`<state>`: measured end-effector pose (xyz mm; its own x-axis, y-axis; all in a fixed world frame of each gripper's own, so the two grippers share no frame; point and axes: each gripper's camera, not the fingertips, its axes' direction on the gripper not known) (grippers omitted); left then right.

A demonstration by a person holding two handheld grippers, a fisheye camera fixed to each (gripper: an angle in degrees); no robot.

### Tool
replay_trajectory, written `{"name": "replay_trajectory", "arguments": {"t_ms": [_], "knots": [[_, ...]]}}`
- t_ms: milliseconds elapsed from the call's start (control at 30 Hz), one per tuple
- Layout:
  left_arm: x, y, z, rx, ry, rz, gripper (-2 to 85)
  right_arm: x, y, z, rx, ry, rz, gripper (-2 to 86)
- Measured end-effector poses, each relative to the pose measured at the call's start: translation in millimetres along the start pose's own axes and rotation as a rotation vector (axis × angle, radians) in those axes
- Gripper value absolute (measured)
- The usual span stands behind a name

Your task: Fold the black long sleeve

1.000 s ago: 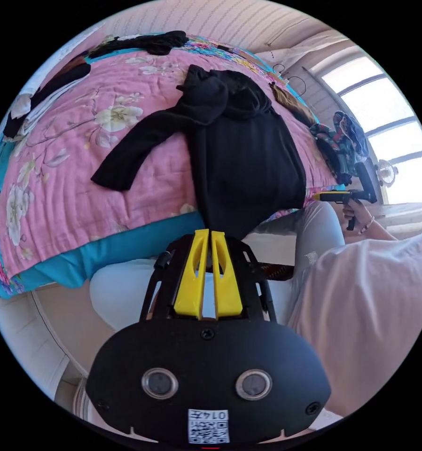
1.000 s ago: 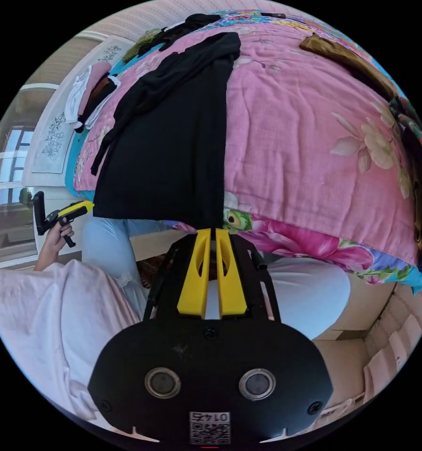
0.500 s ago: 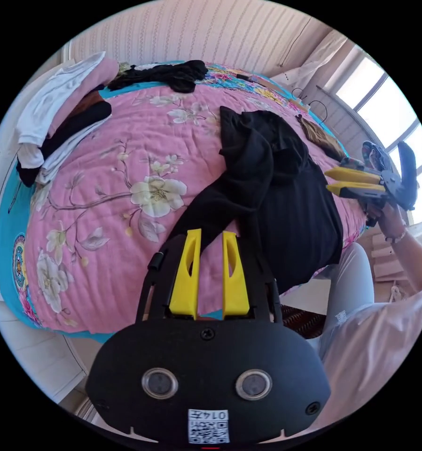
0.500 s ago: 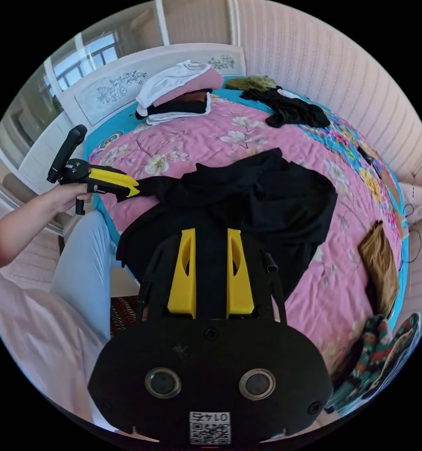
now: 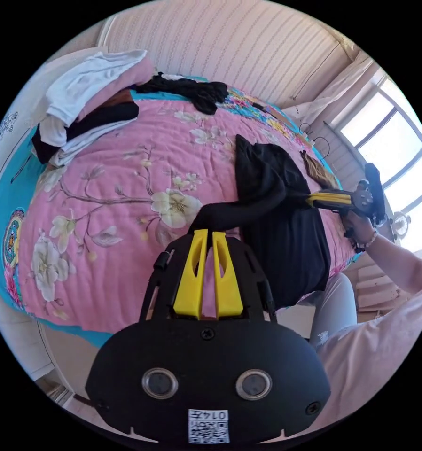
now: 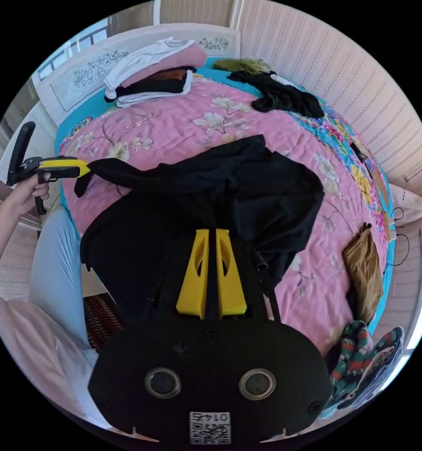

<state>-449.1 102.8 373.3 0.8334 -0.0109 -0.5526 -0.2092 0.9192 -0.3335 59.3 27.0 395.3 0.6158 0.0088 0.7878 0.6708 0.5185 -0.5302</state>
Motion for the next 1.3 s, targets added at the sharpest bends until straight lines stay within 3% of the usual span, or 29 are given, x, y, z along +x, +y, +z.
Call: {"name": "replay_trajectory", "arguments": {"t_ms": [267,400,567,633,800,900,967,1167,1300], "knots": [[-84.3,11.3,-73.7,0.174,-0.063,-0.272,-0.6,114.3,92.9,-60.6,0.089,0.229,0.469,1.5],[-106.8,17.8,-81.0,0.192,-0.147,-0.352,-0.2,148.0,127.7,-73.7,0.104,0.286,0.598,1.7],[-116.7,20.9,-61.8,0.138,-0.122,-0.427,2.1,183.6,160.6,-70.8,0.064,0.330,0.727,3.4],[-109.3,21.8,-57.8,0.116,-0.110,-0.394,3.1,188.8,172.3,-70.7,0.077,0.291,0.759,4.6],[-76.0,30.7,-53.0,0.056,-0.285,-0.246,3.8,174.3,202.3,-57.8,0.100,0.124,0.743,6.2],[-52.2,36.1,-40.1,0.036,-0.159,-0.184,4.1,142.3,210.5,-30.9,0.036,-0.062,0.631,7.1],[-26.3,37.3,-15.1,-0.014,0.025,-0.142,5.3,113.4,212.1,-8.2,-0.030,-0.169,0.524,8.0],[36.5,34.9,63.1,-0.244,0.261,-0.047,7.6,95.7,216.3,29.4,-0.156,-0.152,0.505,9.8],[59.7,37.1,91.8,-0.332,0.148,0.064,4.3,116.7,222.6,39.6,-0.174,-0.181,0.575,7.5]]}}
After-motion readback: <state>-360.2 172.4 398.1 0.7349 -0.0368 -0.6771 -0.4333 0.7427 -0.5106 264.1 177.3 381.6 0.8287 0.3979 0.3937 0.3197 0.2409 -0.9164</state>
